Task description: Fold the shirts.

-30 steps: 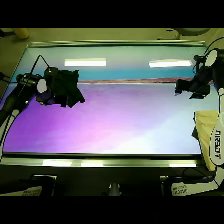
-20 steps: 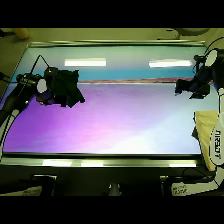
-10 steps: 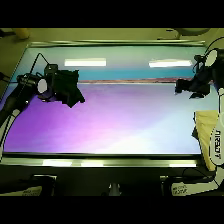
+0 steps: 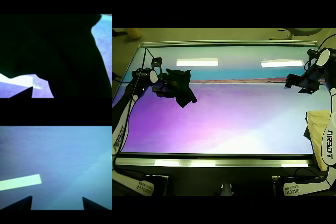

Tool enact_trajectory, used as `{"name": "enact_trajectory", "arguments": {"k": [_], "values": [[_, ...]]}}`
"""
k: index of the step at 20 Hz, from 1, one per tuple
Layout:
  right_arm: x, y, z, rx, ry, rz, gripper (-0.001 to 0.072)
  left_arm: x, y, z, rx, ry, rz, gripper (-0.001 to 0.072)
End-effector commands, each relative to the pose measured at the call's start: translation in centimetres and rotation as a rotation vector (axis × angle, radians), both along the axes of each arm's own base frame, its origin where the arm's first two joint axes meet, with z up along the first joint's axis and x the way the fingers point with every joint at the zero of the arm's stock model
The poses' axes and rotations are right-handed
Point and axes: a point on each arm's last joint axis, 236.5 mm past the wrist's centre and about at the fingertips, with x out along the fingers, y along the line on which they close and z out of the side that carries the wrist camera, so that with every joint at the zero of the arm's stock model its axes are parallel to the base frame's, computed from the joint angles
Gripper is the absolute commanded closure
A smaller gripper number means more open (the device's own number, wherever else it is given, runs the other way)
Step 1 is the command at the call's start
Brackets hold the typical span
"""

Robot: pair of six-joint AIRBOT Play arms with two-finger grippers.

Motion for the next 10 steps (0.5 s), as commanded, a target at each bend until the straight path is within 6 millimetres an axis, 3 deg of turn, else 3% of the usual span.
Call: {"name": "enact_trajectory", "arguments": {"k": [1,2,3,4,5,6,7,9,10], "values": [[0.7,1.4,0.3,0.059,-0.031,0.008,0.0036,1.2,-1.8,-4.6,-0.233,0.120,0.076,0.0168],[0.7,1.5,0.3,0.063,-0.032,0.008,0.0036,1.5,-2.4,-5.2,-0.251,0.118,0.077,0.0239],[0.7,1.6,0.3,0.066,-0.031,0.009,0.0037,1.5,-3.1,-5.5,-0.263,0.120,0.073,0.0421],[0.5,1.6,0.4,0.066,-0.027,0.010,0.0038,1.3,-3.5,-5.5,-0.261,0.128,0.058,0.0654],[0.4,1.6,0.7,0.065,-0.028,0.012,0.0052,1.1,-3.9,-4.8,-0.255,0.125,0.020,0.0686],[0.3,1.6,1.3,0.062,-0.045,0.012,0.0111,1.3,-4.4,-3.0,-0.239,0.089,-0.036,0.0686],[0.3,1.6,2.5,0.058,-0.071,0.013,0.0118,1.6,-5.1,-0.3,-0.216,0.025,-0.113,0.0687],[0.6,1.3,6.4,0.034,-0.191,0.009,0.0118,1.2,-8.2,7.9,-0.160,-0.150,-0.296,0.0687],[0.6,1.2,9.0,0.021,-0.270,0.008,0.0118,0.3,-10.7,12.6,-0.147,-0.250,-0.375,0.0687]]}}
